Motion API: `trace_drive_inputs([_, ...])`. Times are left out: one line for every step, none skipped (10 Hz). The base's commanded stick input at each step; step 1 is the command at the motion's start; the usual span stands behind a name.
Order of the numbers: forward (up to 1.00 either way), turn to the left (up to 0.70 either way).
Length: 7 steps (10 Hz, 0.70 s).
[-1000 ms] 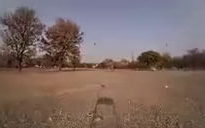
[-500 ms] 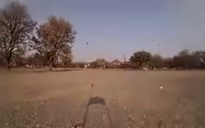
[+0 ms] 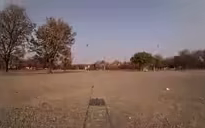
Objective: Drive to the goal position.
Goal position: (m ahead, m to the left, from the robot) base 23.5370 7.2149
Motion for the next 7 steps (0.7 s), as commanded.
trace_drive_inputs([0.70,0.00])
trace_drive_inputs([0.70,0.00])
trace_drive_inputs([0.70,0.00])
trace_drive_inputs([0.70,0.00])
trace_drive_inputs([0.70,0.00])
trace_drive_inputs([0.70,0.00])
trace_drive_inputs([0.70,0.00])
